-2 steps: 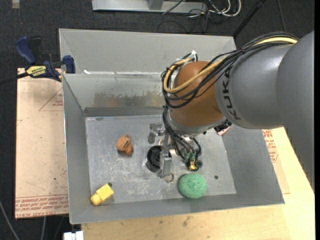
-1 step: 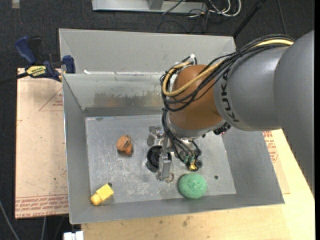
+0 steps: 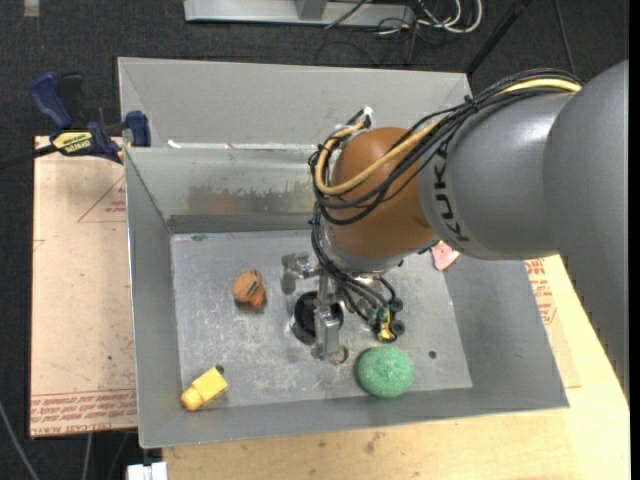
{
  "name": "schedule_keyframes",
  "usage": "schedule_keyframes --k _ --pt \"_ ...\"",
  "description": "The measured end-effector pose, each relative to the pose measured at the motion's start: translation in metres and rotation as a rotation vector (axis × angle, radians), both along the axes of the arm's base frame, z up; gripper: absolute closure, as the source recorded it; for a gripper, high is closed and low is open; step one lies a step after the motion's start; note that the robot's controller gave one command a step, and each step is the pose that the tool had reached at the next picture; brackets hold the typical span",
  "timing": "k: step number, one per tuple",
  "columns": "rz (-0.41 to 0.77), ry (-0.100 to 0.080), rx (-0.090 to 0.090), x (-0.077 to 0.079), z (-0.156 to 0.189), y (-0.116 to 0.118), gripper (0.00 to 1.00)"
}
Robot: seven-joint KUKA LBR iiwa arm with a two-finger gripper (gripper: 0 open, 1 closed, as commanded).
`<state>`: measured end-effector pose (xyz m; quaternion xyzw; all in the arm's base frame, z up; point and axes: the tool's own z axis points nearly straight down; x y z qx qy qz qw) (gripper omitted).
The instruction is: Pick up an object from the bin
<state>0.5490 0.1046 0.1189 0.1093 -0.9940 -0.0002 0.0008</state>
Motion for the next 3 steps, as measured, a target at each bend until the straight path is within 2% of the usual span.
schedule_keyframes --k 1,2,3 --pt "-0.161 -0.006 0.006 0.042 -0.041 -0.033 1.00" --pt "-0.161 -0.006 0.006 0.042 -0.041 -0.033 1.00" --pt "-0.109 -0.009 0.001 0.082 0.110 -0.041 1.00"
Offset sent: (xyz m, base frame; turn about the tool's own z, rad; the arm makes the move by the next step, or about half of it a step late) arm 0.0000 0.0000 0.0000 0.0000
